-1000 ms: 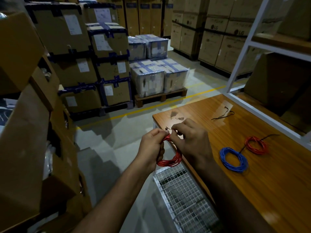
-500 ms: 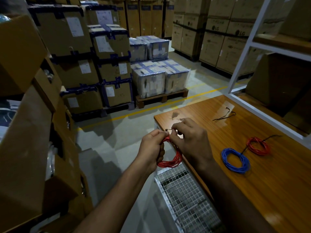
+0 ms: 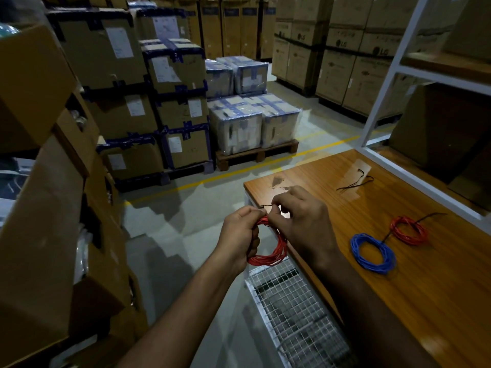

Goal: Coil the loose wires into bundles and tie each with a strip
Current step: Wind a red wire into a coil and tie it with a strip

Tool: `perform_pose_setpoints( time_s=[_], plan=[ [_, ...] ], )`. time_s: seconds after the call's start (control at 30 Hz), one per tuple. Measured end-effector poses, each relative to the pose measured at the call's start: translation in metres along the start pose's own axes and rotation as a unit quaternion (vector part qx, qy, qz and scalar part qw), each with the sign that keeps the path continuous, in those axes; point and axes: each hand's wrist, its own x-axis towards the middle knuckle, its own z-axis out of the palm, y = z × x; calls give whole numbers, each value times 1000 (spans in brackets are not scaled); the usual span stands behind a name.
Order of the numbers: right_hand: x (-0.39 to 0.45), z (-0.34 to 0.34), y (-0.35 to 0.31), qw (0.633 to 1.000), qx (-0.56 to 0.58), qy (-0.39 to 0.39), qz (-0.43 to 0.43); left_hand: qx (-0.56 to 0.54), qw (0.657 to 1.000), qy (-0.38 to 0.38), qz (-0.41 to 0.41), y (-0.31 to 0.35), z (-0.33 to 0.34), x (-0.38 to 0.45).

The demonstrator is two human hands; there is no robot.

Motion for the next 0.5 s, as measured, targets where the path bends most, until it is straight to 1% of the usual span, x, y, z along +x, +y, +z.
perform_pose_setpoints(
  time_s=[0.1,0.33,0.5],
  plan=[
    [0,-1,0,1000,0,-7,2,9,1000,-1,2,-1,1,-1],
    [-4,-4,0,1000,10,5,-12,-9,1000,-8,-17,-2,1,-2],
    [-5,-4,3,1000,15,5,-12,1,1000,-2,-8,0,2,-3]
  ],
)
